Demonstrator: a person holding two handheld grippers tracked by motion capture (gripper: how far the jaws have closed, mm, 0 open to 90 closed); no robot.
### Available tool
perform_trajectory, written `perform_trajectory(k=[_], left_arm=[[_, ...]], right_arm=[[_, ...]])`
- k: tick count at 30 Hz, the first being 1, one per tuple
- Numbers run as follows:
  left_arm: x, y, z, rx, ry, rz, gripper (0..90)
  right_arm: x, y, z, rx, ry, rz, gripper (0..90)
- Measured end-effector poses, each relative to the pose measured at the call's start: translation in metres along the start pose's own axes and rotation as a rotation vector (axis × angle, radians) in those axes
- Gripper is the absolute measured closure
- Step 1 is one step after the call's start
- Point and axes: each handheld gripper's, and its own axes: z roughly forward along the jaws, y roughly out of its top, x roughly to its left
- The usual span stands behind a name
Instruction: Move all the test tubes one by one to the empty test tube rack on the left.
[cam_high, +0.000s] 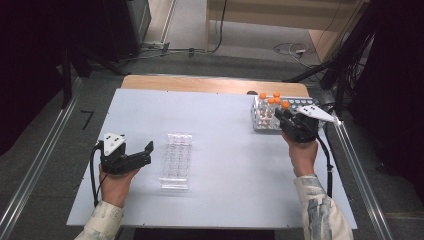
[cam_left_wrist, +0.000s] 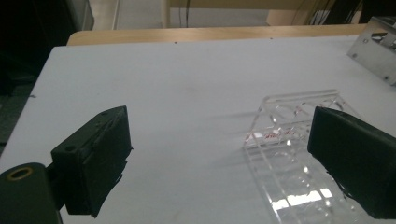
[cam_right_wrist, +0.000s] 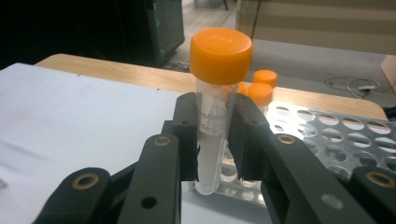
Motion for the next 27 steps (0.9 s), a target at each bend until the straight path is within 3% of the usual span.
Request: perform_trajectory(k=[2,6,12,17,22,27], left_arm=[[-0.003,0.004,0.003,0.004,-0.02,-0.006,6.7],[-0.01,0.008,0.009,-0.007,-0.019,0.011,6.7],[-0.026,0.013,0.015,-0.013,-0.092,0.01,6.7],[-0.04,0.014,0.022,-0.003,-0.147,0.0,6.7],[-0.056,0.011,0.029,0.009,-0.124,0.069,6.7],[-0.061,0.014,0.031,-0.014,-0.154,0.055,10.0]], right_arm=[[0.004,-0.002,-0.002,-0.001,0.012,-0.006,71.6],[0.013,-0.006,-0.003,0.01,0.042,-0.021,71.6],[0.033,-0.016,0.002,0.029,0.106,-0.047,71.6],[0.045,-0.023,0.011,0.06,0.12,-0.071,71.5],[0.058,-0.03,0.019,0.089,0.15,-0.097,71.6],[0.072,-0.035,0.023,0.104,0.185,-0.117,71.6]])
